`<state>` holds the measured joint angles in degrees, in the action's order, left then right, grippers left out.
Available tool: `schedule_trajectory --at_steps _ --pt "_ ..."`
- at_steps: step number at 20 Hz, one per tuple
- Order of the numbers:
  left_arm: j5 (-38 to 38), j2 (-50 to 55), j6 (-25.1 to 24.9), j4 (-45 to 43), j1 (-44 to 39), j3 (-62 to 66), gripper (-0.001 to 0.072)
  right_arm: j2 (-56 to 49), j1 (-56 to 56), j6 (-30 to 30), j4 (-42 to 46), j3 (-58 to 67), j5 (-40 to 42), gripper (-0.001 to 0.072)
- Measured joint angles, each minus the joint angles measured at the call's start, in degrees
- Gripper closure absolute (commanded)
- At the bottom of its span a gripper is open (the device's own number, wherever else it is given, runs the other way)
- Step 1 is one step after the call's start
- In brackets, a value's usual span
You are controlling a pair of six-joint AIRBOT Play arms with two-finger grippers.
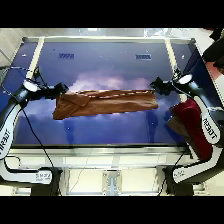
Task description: Fold the shirts.
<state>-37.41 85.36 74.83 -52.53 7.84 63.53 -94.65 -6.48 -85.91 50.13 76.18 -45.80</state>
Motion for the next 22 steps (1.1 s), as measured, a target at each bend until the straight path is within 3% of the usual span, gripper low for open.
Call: schedule_trajectory --at_steps 5,8,10,12,17,22 --pt "0.4 -5.0 -0.7 1.8 0.4 2.9 0.0047 4.2 -2.9 1.5 10.8 8.2 -10.7 0.0305" --pt "1.7 -8.3 -5.8 3.7 -1.1 3.6 0.0049 3.7 -5.9 0.3 14.7 9.8 -17.4 0.0305" --pt "3.7 -10.1 -9.8 4.7 -2.8 3.9 0.0049 1.6 -8.4 1.2 13.1 10.2 -21.4 0.0304" --pt "5.8 -11.1 -13.0 5.2 -4.9 4.0 0.0049 -1.6 -11.0 3.2 9.3 10.4 -25.3 0.0211" --pt "8.0 -11.9 -16.3 5.7 -8.7 4.0 0.0051 -10.0 -15.0 7.9 1.0 10.7 -30.4 0.0206" --pt "8.7 -12.0 -17.2 5.9 -10.6 4.0 0.0051 -14.7 -14.7 10.0 -1.5 10.8 -29.8 0.0207"
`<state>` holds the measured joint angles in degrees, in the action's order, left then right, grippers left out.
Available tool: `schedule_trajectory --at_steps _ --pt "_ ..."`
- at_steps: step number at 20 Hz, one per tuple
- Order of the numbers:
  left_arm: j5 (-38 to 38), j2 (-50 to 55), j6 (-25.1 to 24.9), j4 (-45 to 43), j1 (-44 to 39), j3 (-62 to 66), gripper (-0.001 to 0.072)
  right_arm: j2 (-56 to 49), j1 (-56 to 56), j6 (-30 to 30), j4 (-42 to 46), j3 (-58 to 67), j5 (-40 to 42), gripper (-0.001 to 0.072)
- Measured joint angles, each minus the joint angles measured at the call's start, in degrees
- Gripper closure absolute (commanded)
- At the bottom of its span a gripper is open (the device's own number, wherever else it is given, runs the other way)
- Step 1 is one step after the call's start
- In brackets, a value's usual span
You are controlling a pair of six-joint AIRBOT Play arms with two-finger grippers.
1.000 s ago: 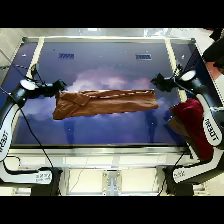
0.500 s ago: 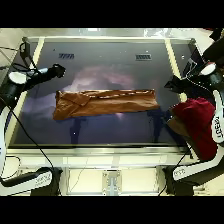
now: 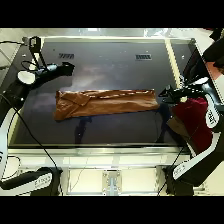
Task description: Fold the shirts.
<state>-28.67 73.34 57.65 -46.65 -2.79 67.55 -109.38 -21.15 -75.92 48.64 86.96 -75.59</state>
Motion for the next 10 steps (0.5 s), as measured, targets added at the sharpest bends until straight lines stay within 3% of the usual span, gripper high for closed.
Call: schedule_trajectory --at_steps 7,8,10 --pt "0.2 1.3 -0.2 0.0 -1.7 0.0 0.0051 -3.1 4.1 0.7 -2.0 0.1 0.5 0.0214" --pt "0.1 1.8 -0.2 0.0 -2.1 0.0 0.0051 -3.3 4.9 0.9 -2.0 0.1 0.6 0.0274" --pt "0.1 2.9 -0.2 0.0 -3.1 0.0 0.0056 -3.8 6.3 1.7 -2.4 0.0 0.6 0.0628"
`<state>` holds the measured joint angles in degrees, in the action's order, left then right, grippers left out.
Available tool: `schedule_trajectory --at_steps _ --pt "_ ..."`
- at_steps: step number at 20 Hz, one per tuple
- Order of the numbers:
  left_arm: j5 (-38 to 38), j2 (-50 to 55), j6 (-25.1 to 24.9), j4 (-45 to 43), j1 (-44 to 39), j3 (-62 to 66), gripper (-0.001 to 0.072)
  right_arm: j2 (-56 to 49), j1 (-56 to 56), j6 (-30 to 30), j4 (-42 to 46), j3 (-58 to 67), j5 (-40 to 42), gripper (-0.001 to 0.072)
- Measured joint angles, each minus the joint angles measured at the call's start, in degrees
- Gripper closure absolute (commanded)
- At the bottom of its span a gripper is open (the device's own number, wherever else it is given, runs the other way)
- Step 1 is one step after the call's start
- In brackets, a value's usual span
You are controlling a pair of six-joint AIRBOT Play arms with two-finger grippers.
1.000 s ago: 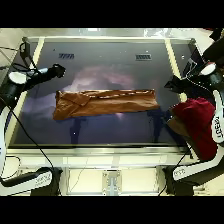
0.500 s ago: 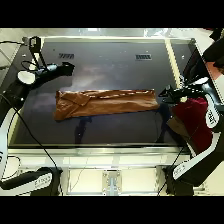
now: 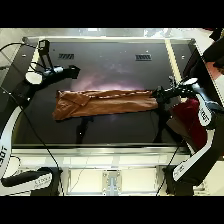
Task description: Fold the shirts.
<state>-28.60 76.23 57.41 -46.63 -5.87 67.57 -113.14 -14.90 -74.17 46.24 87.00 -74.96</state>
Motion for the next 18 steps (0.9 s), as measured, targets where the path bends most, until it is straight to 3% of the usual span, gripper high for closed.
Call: schedule_trajectory --at_steps 1,4,5,10,18 --pt "-0.1 0.7 0.0 0.0 -0.7 0.0 0.0154 -0.2 0.5 0.8 -0.3 0.0 -0.3 0.0701" --pt "-0.4 3.1 0.0 0.0 -3.3 0.0 0.0633 0.4 1.4 3.9 -7.6 1.7 -4.8 0.0701" --pt "-0.8 3.9 0.0 0.0 -4.3 0.0 0.0694 0.9 1.6 4.5 -9.7 2.6 -6.3 0.0701" --pt "-6.7 10.4 -0.1 0.4 -10.9 0.0 0.0694 6.1 3.5 3.5 -16.0 9.6 -12.3 0.0701" --pt "-9.7 21.4 0.0 7.2 -21.1 0.0 0.0693 10.7 13.5 -3.5 -16.1 22.9 -15.4 0.0702"
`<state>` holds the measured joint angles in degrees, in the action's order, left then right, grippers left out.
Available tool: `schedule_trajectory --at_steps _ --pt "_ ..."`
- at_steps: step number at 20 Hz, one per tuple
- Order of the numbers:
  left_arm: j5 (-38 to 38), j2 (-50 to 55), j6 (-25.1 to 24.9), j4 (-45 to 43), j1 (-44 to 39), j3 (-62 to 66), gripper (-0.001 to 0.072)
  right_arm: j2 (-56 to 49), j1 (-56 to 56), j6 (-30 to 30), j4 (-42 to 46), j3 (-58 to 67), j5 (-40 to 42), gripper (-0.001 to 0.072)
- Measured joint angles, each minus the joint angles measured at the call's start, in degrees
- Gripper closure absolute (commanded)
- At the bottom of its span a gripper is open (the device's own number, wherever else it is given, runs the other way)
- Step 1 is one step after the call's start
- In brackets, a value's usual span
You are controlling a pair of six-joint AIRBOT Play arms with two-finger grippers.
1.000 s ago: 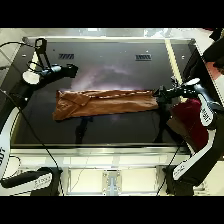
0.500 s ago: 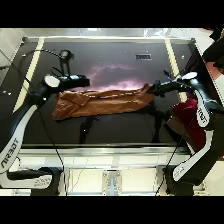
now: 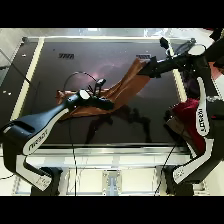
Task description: Fold the shirts.
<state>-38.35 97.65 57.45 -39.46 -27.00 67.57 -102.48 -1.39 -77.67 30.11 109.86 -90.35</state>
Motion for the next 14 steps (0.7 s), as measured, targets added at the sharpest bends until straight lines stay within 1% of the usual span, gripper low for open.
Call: schedule_trajectory --at_steps 3,6,8,10,14 --pt "1.1 0.4 0.0 0.9 0.3 0.4 0.0693 0.3 4.8 -1.5 0.2 3.6 0.0 0.0702" --pt "0.9 -3.0 0.0 1.2 4.3 0.9 0.0693 0.3 9.2 -2.4 0.5 5.2 0.8 0.0703" --pt "-1.9 -7.1 0.0 1.0 9.1 1.0 0.0693 0.4 12.3 -3.0 1.1 5.7 2.8 0.0703" --pt "-5.7 -11.9 0.0 -1.5 15.0 1.1 0.0693 0.3 15.9 -3.5 1.9 5.9 6.3 0.0704" --pt "-10.3 -20.7 2.2 -7.4 28.5 1.1 0.0694 -0.6 25.3 -3.9 5.6 6.2 17.9 0.0704"
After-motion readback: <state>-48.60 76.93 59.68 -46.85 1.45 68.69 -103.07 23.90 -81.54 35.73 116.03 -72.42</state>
